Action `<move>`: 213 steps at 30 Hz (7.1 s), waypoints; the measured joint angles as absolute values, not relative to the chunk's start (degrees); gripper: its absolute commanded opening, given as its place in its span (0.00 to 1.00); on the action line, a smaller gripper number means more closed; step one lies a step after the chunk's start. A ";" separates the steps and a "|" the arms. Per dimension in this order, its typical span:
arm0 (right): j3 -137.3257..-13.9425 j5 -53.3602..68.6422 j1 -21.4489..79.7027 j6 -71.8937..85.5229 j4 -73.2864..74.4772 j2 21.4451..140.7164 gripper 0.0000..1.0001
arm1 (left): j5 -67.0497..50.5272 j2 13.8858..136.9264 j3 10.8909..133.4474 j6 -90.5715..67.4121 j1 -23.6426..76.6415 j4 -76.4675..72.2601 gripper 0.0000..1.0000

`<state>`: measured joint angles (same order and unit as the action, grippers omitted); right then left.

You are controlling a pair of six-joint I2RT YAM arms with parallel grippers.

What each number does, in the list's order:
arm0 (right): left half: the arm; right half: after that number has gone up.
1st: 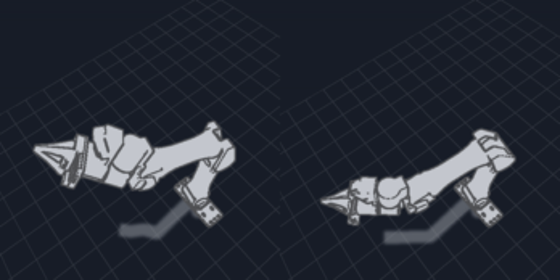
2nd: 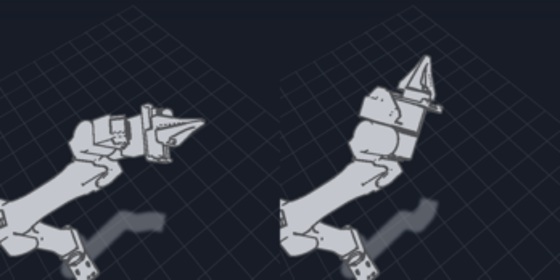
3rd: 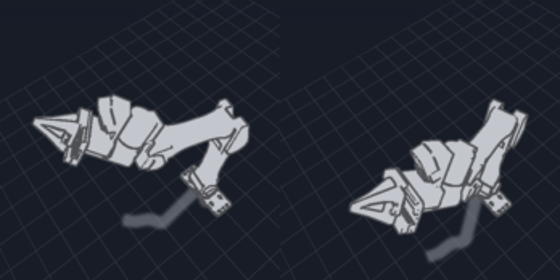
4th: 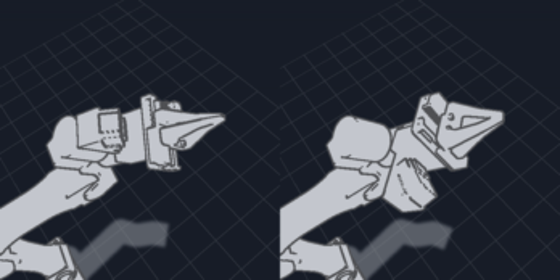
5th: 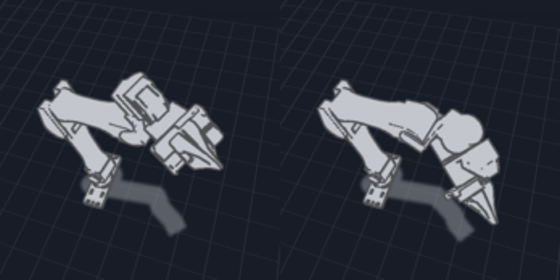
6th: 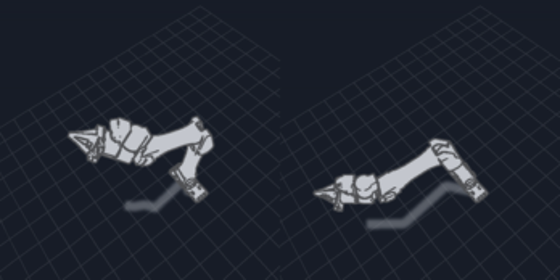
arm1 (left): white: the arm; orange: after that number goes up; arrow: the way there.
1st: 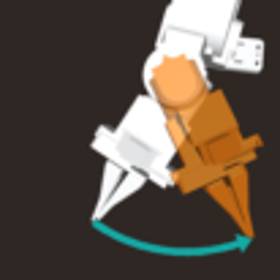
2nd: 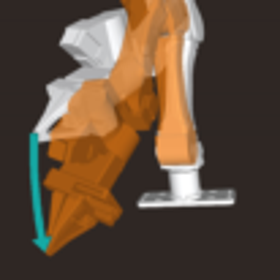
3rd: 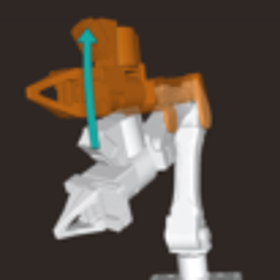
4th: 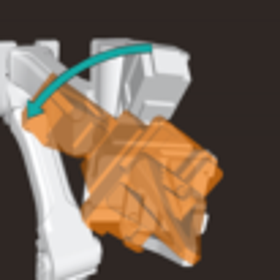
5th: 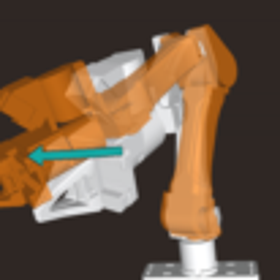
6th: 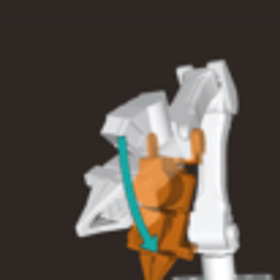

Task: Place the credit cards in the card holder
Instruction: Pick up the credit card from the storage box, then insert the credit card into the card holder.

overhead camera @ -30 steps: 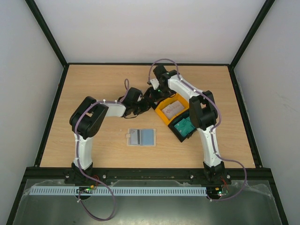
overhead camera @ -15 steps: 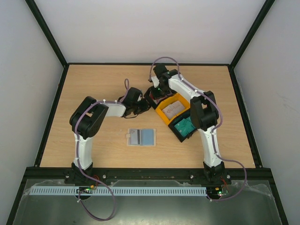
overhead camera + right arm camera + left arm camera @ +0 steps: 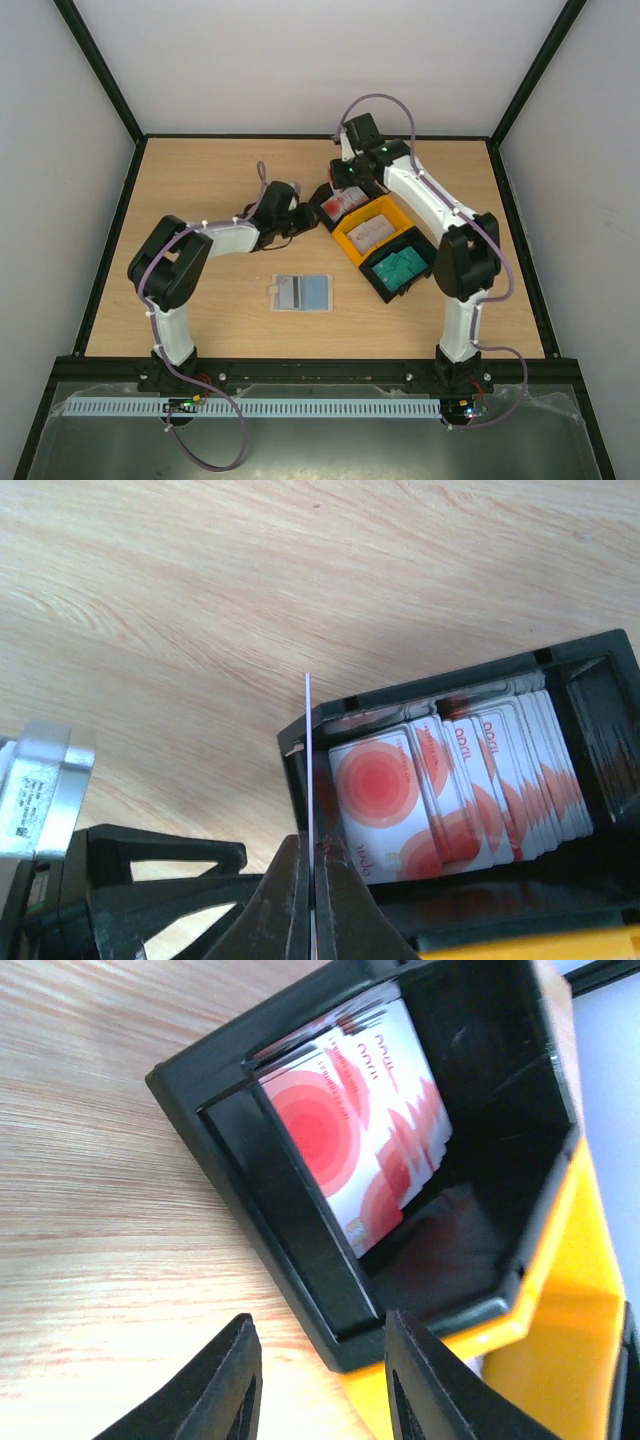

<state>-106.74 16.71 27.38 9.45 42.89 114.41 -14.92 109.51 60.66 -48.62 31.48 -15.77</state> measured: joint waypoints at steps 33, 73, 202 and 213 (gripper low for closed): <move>-27.92 27.38 40.03 53.74 -15.84 57.54 0.02 | -16.12 53.32 25.69 -46.78 32.82 -11.42 1.00; -21.54 15.62 52.86 64.25 -33.61 61.52 0.02 | -22.20 48.51 19.27 -54.92 36.75 -10.31 0.48; -40.58 12.38 60.03 53.06 -21.78 99.11 0.37 | -10.85 68.90 20.84 -43.09 38.24 0.16 0.30; -44.71 10.96 59.16 47.46 -15.53 99.00 0.38 | -10.33 67.33 20.84 -42.59 38.24 2.33 0.38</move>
